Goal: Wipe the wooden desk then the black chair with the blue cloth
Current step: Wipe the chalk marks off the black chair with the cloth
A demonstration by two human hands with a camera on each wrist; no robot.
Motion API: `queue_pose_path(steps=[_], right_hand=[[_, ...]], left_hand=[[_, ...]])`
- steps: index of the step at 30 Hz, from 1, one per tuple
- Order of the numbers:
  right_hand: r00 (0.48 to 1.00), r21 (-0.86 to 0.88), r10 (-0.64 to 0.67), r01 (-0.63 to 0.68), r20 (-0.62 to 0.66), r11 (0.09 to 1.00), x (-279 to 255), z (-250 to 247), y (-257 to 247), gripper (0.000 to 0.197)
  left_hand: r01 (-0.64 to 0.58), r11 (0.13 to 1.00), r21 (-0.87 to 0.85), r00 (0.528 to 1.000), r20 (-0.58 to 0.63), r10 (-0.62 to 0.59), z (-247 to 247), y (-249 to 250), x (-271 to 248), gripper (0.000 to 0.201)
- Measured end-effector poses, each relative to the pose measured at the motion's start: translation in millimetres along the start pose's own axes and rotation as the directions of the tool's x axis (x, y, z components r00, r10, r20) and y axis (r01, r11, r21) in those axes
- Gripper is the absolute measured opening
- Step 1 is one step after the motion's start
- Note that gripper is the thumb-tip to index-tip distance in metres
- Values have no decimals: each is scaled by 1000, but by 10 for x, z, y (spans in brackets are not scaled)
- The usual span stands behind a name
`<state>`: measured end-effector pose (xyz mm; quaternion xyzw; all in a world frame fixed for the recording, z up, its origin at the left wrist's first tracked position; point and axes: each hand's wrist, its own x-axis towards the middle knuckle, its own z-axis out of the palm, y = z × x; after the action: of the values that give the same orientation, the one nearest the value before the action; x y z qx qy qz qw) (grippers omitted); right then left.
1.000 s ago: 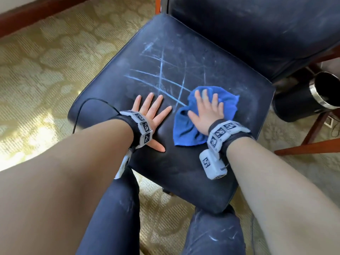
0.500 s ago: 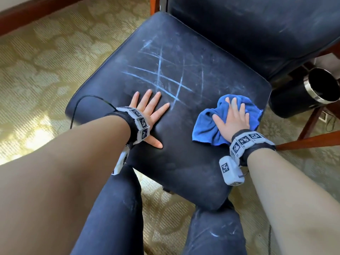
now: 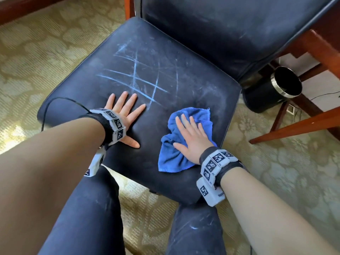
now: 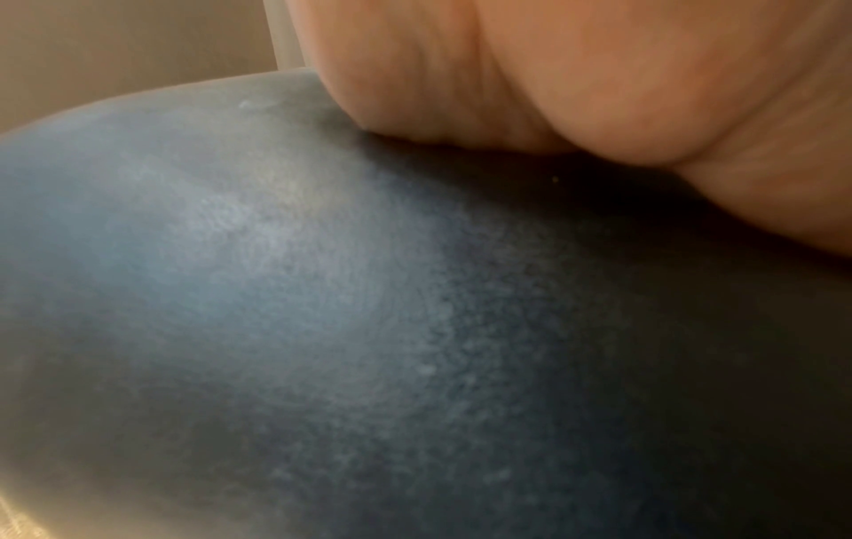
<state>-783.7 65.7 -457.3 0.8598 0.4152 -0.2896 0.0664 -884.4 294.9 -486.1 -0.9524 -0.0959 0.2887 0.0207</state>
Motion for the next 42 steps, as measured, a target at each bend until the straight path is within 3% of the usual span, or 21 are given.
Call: queue_pose_path(steps=[4,6,11,14,16,19,23,25,28,31,34,38,40,42], right_hand=[[976,252,171,-132,-138,959,-146,-8,128,81],[963,221,230,-195,-144,956,-165,-16,158,82],[997,-101,-74,73,-5,992,-63,91,-101,85],[995,-112,-86,80,-49,990,102,14,78,75],[993,-62,22,-29,-112,998,192,-61,286,77],[949,110,275,-261,-156,959,263,-114,487,81],[898,189,412,-383,-156,904,222,-52,324,79],[918,148,365,-344,-156,927,172,10,131,75],[985,25,150,-148,-90,989,156,56,-98,70],[998,-21,24,-25,-59,999,279,-34,-75,68],[996,9,-1,2,-93,1000,441,-172,105,66],[954,142,203,-174,-221,974,835,-399,440,65],[880,219,391,-339,-270,915,963,-495,655,65],[801,346,553,-464,-230,816,949,-535,831,67]], left_hand=[[-3,1000,-1,1000,5,3,-22,0,-6,131],[-4,1000,-2,1000,6,4,-31,7,-10,131],[1,1000,-1,1000,14,-1,-27,12,-11,130],[9,1000,8,1000,15,-9,-28,8,2,130],[10,1000,-1,1000,22,-10,-29,21,12,130],[9,1000,-17,1000,22,-9,-11,40,16,131],[9,1000,-21,1000,9,-9,5,49,-3,132],[11,1000,-14,1000,15,-11,-5,35,-5,132],[10,1000,3,1000,29,-10,-28,24,-11,131],[21,999,31,999,25,-22,-32,-4,5,131],[13,1000,23,999,31,-14,-32,9,30,131],[11,1000,-1,999,32,-11,4,10,64,132],[8,1000,-8,999,31,-8,25,6,69,133],[9,1000,-6,999,31,-9,39,-14,76,133]])
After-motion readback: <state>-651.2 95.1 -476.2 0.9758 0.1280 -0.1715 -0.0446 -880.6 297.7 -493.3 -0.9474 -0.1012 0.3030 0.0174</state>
